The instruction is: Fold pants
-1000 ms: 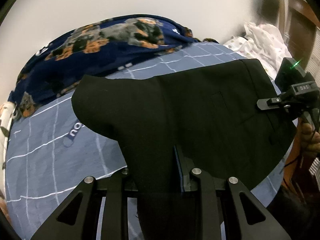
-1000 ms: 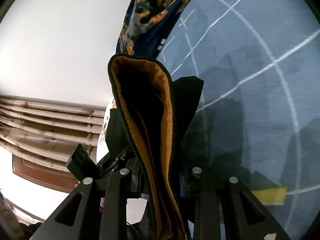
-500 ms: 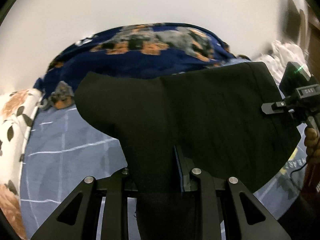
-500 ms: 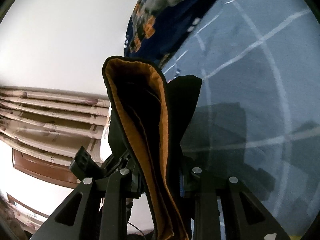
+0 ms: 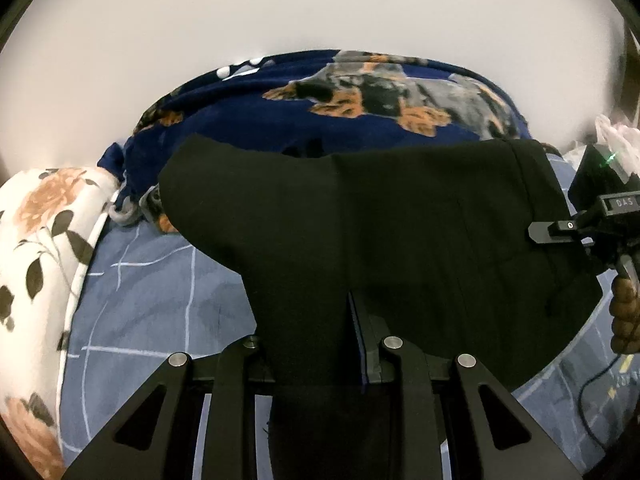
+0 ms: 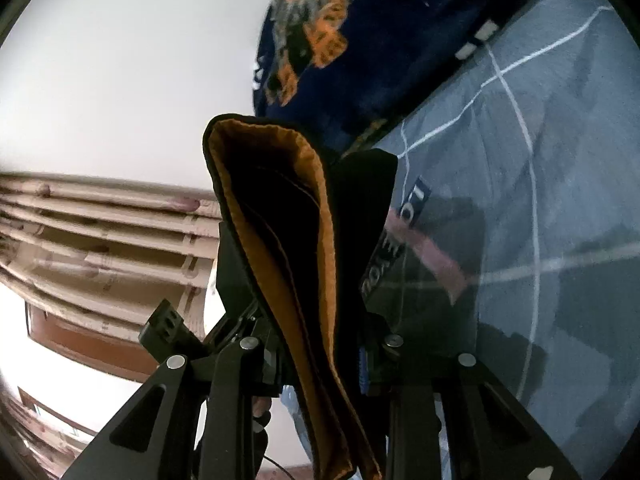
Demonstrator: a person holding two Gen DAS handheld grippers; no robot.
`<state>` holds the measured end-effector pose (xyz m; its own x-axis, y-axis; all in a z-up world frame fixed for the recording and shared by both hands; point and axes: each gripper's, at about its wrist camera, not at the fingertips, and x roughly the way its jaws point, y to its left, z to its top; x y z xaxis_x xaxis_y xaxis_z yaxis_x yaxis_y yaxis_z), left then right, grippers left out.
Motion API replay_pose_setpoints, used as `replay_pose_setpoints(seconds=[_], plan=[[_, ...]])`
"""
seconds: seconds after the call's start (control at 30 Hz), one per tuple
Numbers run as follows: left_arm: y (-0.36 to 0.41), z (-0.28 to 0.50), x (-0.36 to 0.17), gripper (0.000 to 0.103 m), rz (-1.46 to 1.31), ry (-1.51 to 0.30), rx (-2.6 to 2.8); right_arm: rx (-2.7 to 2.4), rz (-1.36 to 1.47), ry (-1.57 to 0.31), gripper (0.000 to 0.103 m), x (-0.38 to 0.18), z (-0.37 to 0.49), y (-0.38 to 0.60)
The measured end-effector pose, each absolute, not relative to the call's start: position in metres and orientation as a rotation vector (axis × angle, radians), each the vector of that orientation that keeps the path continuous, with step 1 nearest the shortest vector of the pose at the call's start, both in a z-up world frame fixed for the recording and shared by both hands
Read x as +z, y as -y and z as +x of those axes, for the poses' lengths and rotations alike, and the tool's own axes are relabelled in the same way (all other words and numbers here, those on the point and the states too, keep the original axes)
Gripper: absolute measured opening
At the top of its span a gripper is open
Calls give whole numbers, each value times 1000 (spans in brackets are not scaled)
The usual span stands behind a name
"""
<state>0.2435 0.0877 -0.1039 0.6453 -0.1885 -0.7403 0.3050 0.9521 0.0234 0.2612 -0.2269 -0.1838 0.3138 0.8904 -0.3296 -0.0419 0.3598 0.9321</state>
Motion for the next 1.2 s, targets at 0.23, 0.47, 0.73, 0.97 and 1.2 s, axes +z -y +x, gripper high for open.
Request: replay_pose_setpoints(seconds=[0.23, 0.47, 0.73, 0.97, 1.2], plan=[[-89, 279, -127, 25, 130, -855, -272, 757, 1023, -1073, 24, -201, 295, 233], [-92, 295, -157, 26, 121, -890, -250, 714, 977, -1098, 24, -220, 311, 232], [-106, 295, -174, 58, 103, -861, -190, 644, 773, -1063, 27, -213, 302, 223], [-110, 290, -179, 77, 122, -813, -124, 578, 706, -1028, 31, -212, 296, 213], [-114, 286, -178, 84, 115, -799, -99, 540, 646, -984, 32, -209, 296, 205]])
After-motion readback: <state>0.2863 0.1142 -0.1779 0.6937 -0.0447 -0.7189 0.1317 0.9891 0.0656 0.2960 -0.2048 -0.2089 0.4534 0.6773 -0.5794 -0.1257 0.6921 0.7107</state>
